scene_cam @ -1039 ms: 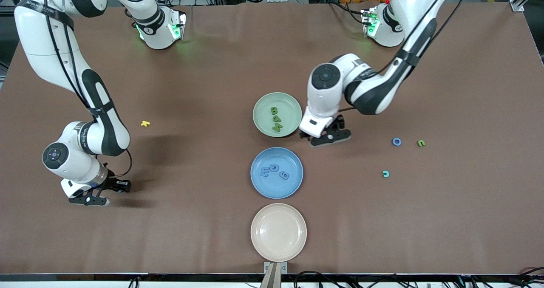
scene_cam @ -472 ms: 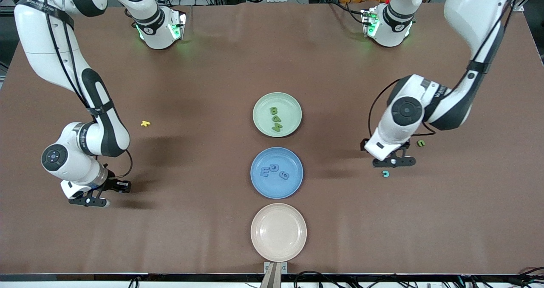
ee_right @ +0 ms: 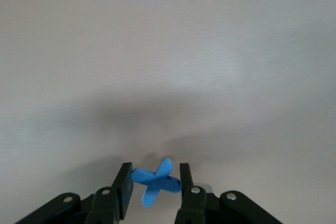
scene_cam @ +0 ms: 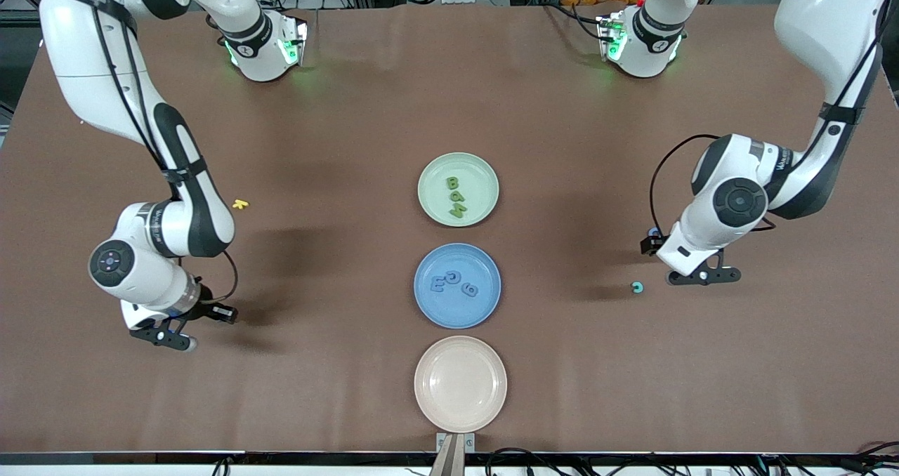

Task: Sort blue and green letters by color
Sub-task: 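Lift the x with the right gripper while the left gripper reaches green u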

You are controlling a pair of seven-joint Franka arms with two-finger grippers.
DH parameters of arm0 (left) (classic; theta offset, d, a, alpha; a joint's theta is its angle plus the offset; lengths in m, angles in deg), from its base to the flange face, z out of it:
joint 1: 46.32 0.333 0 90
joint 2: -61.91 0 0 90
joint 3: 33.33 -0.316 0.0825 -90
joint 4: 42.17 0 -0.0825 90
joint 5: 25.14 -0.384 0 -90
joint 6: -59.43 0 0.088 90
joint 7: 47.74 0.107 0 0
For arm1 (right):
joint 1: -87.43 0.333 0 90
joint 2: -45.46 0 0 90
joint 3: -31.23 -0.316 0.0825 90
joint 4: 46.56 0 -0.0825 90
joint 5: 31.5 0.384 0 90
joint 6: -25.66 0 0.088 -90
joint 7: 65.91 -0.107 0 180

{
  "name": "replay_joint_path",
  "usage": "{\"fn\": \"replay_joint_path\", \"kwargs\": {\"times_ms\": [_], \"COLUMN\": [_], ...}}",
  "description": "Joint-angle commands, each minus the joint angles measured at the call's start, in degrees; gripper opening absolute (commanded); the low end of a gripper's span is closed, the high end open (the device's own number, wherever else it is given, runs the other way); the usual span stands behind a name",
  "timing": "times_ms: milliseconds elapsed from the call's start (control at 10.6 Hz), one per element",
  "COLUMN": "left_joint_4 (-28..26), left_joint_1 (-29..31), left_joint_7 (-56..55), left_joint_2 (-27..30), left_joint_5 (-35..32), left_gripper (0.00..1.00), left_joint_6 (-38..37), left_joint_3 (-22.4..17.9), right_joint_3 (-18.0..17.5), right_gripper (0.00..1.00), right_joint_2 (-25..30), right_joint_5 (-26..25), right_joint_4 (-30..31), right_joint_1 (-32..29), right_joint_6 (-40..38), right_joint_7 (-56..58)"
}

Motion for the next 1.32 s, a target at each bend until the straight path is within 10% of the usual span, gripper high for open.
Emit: {"fn": "replay_joint_path", "kwargs": {"times_ms": [0,755,1228], "left_joint_4": [1.19,0.31,-2.49], "left_joint_1": [3.29,11.21,15.08], "left_joint_7": [1.98,4.09,7.08], "left_joint_2": [-1.70,-5.13,-5.48], "left_joint_5": [0.59,3.31,3.49], "left_gripper": [1.00,1.00,0.90], "left_joint_6": [0.10,1.15,1.24], "left_joint_3": [0.69,0.60,0.69], "right_joint_3": [0.13,0.04,-0.57], "right_gripper": [0.17,0.17,0.18], "right_joint_2": [0.87,0.08,0.26], "right_joint_5": [2.32,8.66,5.95], "right_joint_4": [-1.30,-7.89,-9.38], "right_joint_1": [5.62,20.21,25.05], "right_joint_6": [-1.13,-0.69,-5.67], "right_joint_7": [-8.83,-21.42,-5.46]}}
